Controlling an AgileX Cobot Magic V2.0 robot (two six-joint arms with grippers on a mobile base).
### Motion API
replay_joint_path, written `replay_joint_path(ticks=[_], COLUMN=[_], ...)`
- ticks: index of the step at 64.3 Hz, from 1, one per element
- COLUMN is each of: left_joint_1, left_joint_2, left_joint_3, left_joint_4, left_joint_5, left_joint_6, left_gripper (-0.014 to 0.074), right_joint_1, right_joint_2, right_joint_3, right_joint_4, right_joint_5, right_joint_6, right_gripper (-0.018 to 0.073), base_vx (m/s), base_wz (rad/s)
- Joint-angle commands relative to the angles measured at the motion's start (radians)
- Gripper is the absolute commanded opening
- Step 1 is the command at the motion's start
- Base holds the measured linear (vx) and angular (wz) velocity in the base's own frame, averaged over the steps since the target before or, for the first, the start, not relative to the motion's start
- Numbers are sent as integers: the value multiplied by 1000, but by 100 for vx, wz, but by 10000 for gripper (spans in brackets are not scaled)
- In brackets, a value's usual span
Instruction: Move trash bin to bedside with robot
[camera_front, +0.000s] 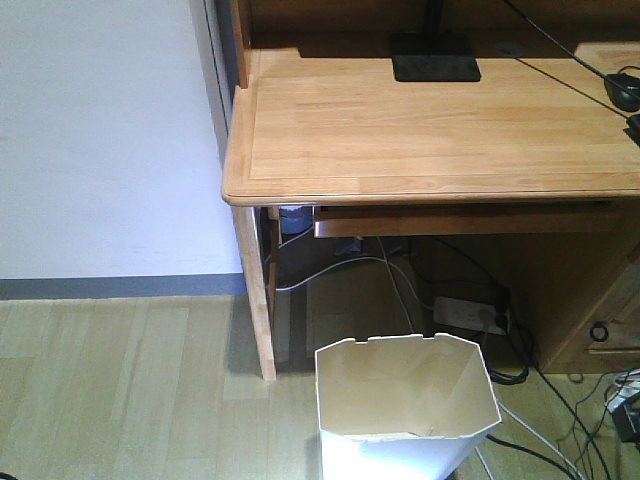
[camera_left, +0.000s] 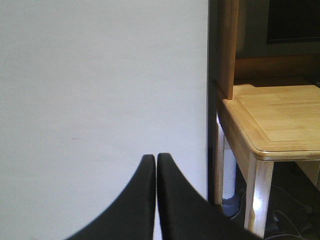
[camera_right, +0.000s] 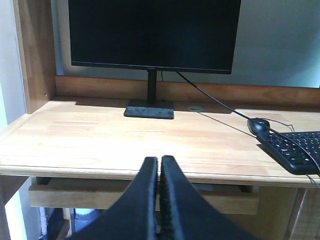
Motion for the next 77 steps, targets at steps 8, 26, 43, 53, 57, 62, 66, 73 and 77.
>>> replay_joint_path(ticks=[8, 26, 43, 53, 57, 62, 66, 73, 77], left_joint_1=[-1, -1, -1, -1, -1, -1, -1, -1, -1], left_joint_2=[-5, -5, -5, -5, -5, -5, -5, -5, -5], left_joint_3=[-24, -24, -24, -24, -24, -24, -24, -24, -24], left_joint_4=[-2, -2, -2, -2, -2, -2, -2, -2, -2], left_joint_5=[-73, -73, -73, -73, -73, -73, -73, -73, -73], left_joint_6=[-4, -4, -4, -4, -4, -4, -4, -4, -4], left_gripper=[-6, -6, -6, -6, -6, -6, -6, -6, -6], right_joint_1=[-2, 0, -1, -1, -1, -1, -1, -1, -1], right_joint_2=[-12, 6, 278, 412, 441, 470, 488, 511, 523], right_joint_3=[19, -93, -322, -426, -436, -436, -436, -436, -436], right_joint_4=[-29, -20, -18, -18, -18, -18, -9, -10, -10], right_joint_5=[-157, -270, -83, 19, 37, 30, 48, 95, 109], right_joint_6=[-66, -60, -16, -1, -1, -1, 13, 17, 17], right_gripper=[-9, -9, -9, -9, -9, -9, -9, -7, 0], base_vx=[0, 0, 0, 0, 0, 0, 0, 0, 0], base_wz=[0, 0, 0, 0, 0, 0, 0, 0, 0])
